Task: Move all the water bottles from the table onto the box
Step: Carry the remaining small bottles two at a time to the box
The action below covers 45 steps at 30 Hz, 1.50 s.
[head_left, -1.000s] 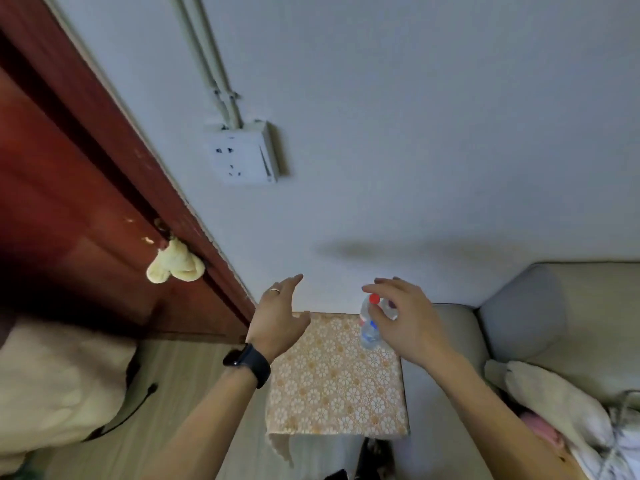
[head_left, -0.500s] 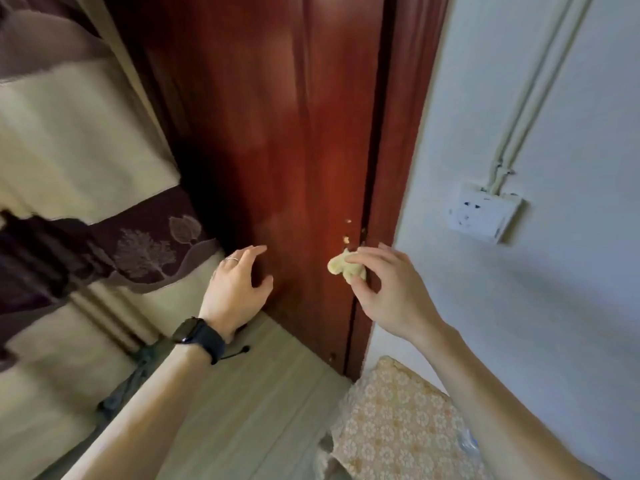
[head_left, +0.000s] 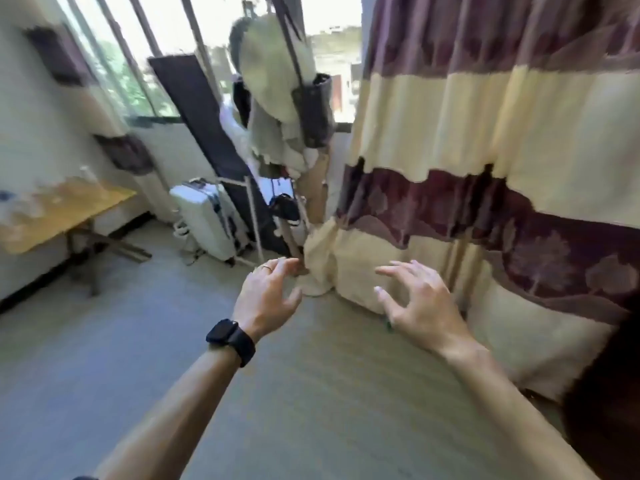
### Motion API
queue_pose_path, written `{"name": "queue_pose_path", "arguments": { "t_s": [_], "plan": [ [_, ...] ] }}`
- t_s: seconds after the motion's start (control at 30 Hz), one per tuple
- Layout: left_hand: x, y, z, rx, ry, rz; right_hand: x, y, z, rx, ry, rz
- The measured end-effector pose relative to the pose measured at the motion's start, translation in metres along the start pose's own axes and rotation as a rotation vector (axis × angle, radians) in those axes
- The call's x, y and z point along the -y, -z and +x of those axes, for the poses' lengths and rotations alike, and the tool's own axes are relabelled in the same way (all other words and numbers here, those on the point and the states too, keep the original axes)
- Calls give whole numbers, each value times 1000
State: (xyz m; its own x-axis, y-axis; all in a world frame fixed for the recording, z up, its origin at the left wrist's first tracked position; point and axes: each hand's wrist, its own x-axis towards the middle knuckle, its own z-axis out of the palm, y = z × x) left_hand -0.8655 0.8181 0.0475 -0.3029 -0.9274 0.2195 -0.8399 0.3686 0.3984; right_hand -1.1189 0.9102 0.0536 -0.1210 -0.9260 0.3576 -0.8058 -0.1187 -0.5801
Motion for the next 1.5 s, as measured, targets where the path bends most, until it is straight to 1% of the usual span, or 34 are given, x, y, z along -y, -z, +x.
{"name": "queue_pose_path", "arguments": {
  "t_s": [0.1,0.17,0.23,0.33,0.4,0.6,0.83,0.93,1.07,1.17,1.33,1.43,1.47,1.5],
  "plan": [
    [81,60,-41,-153,239,65,72,-65,36,172,175,71],
    [128,91,-66,-207,369,80,116,-104,54,251,293,78],
    [167,118,-84,-251,464,89,161,-141,70,314,408,69],
    [224,155,-94,-338,538,161,226,-188,96,370,534,48],
    [260,183,-90,-366,570,238,266,-214,118,362,586,48],
    [362,269,-77,-445,606,327,379,-277,190,318,690,72],
    [471,356,-57,-507,661,392,485,-345,256,273,751,134],
    [512,380,-40,-550,682,379,521,-379,289,272,755,142],
    [577,406,-10,-552,687,413,566,-433,342,260,770,145],
    [624,430,20,-583,707,418,600,-472,386,264,772,177],
    [702,469,69,-586,741,451,657,-544,462,294,831,189],
    [748,486,95,-615,761,500,688,-590,505,258,849,183],
    [750,487,99,-616,760,497,692,-594,508,249,842,177],
    [787,490,114,-610,779,478,711,-627,530,282,844,178]
  ]
}}
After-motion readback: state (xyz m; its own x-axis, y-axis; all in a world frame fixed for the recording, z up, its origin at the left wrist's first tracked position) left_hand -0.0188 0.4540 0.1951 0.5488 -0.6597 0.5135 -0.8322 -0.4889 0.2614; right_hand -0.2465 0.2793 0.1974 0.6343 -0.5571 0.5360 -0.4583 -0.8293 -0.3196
